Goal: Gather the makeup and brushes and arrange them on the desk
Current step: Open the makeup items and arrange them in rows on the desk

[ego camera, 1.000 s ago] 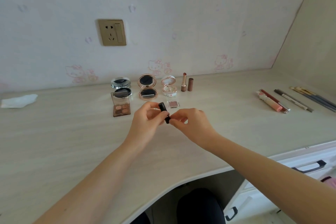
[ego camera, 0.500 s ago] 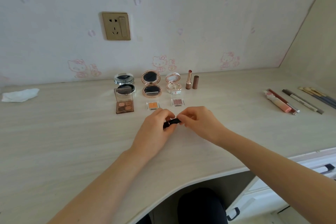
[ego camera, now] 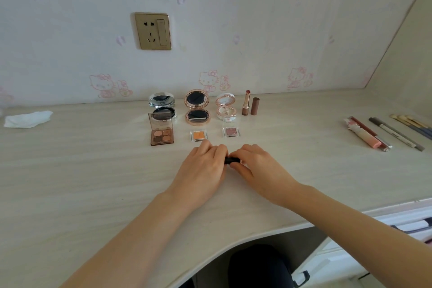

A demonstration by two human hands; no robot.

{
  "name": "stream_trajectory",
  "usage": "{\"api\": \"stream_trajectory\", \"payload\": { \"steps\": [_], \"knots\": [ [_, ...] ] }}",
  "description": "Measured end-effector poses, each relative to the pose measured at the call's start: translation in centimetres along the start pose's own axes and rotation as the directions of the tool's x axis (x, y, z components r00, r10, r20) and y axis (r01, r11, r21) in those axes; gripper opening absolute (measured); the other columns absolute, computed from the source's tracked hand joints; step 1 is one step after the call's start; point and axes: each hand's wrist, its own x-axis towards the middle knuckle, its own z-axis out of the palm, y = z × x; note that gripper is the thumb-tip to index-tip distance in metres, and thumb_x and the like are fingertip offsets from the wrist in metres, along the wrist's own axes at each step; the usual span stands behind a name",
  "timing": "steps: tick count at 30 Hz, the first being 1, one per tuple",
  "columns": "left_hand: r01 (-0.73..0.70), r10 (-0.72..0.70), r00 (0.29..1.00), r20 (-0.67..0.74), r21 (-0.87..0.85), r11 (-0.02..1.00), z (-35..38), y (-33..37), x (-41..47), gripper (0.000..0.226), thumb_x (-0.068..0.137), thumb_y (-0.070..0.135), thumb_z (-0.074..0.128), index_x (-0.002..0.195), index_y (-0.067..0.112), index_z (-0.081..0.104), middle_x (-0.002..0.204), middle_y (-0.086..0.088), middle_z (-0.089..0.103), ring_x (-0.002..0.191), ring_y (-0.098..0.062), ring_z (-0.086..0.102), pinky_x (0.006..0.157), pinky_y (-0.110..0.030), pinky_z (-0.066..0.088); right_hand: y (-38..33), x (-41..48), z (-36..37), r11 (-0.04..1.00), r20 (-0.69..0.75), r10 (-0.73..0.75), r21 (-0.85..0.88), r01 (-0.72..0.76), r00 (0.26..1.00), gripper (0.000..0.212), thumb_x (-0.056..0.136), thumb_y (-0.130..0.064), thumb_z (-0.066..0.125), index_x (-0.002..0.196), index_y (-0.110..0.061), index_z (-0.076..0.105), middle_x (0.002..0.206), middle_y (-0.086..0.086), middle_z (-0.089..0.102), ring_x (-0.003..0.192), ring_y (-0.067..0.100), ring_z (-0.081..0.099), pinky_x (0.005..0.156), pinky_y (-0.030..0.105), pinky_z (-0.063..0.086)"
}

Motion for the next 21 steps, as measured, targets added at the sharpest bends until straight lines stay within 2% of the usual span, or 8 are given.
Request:
{"api": "stream_trajectory", "payload": {
  "steps": [4, 8, 10, 14, 17, 21],
  "knots": [
    [-0.024, 0.024, 1.000, 0.004, 0.098, 0.995, 0.2, 0.1, -0.1, 0.006, 0.086, 0.012, 0.052, 0.089, 0.013, 0.057, 0.074, 0.001, 0.055, 0.076, -0.023, 0.049, 0.064, -0.033, 0.044, 0.2, 0.1, 0.2, 0.998, -0.062, -0.022, -0.055, 0.018, 0.998, 0.020, 0.095, -0.022, 0.055, 0.107, -0.012, 0.068, 0.091, 0.003, 0.063, 0.081, 0.024, 0.052, 0.073, 0.036, 0.047],
    [-0.011, 0.009, 1.000, 0.015, 0.138, 0.990, -0.4, 0.2, 0.0, 0.027, 0.093, 0.025, 0.034, 0.083, 0.014, 0.056, 0.068, 0.000, 0.054, 0.072, -0.022, 0.048, 0.060, -0.032, 0.041, 0.1, 0.4, 0.2, 0.992, -0.102, -0.051, -0.120, 0.039, 0.994, 0.037, 0.093, -0.036, 0.039, 0.101, -0.017, 0.070, 0.085, -0.001, 0.064, 0.074, 0.022, 0.052, 0.064, 0.039, 0.050],
    [-0.008, 0.004, 0.999, 0.032, 0.145, 0.989, -0.6, 0.1, 0.0, 0.032, 0.094, 0.029, 0.030, 0.081, 0.014, 0.055, 0.064, 0.001, 0.054, 0.071, -0.022, 0.047, 0.058, -0.032, 0.039, -0.1, 0.5, -0.1, 0.989, -0.096, -0.074, -0.136, 0.060, 0.993, 0.037, 0.093, -0.036, 0.038, 0.101, -0.018, 0.069, 0.084, -0.002, 0.063, 0.073, 0.022, 0.052, 0.062, 0.038, 0.050],
    [0.019, -0.029, 0.996, 0.087, 0.108, 0.994, -0.8, 0.1, 0.0, 0.034, 0.096, 0.032, 0.027, 0.087, 0.015, 0.055, 0.066, 0.002, 0.056, 0.074, -0.021, 0.045, 0.060, -0.033, 0.041, -0.2, 0.4, -0.5, 0.982, -0.075, -0.115, -0.157, 0.102, 0.991, 0.038, 0.093, -0.037, 0.037, 0.103, -0.019, 0.069, 0.086, -0.003, 0.063, 0.075, 0.021, 0.053, 0.063, 0.035, 0.050],
    [0.030, -0.036, 0.989, 0.143, 0.044, 0.999, -1.1, 0.2, 0.0, 0.031, 0.101, 0.034, 0.029, 0.097, 0.015, 0.053, 0.076, 0.002, 0.057, 0.081, -0.018, 0.036, 0.071, -0.032, 0.039, -0.2, 0.2, -0.7, 0.976, -0.068, -0.144, -0.172, 0.131, 0.987, 0.037, 0.094, -0.035, 0.037, 0.104, -0.018, 0.069, 0.086, -0.003, 0.062, 0.076, 0.021, 0.053, 0.064, 0.035, 0.050],
    [0.060, -0.057, 0.984, 0.166, -0.012, 0.998, -2.0, 0.5, 0.0, 0.030, 0.102, 0.037, 0.031, 0.098, 0.015, 0.051, 0.071, 0.007, 0.038, 0.079, -0.014, 0.028, 0.071, -0.025, 0.025, -0.1, 0.0, -1.1, 0.960, -0.054, -0.208, -0.202, 0.194, 0.977, 0.035, 0.095, -0.033, 0.038, 0.104, -0.015, 0.067, 0.088, -0.002, 0.062, 0.078, 0.021, 0.054, 0.065, 0.035, 0.051]
  ]
}}
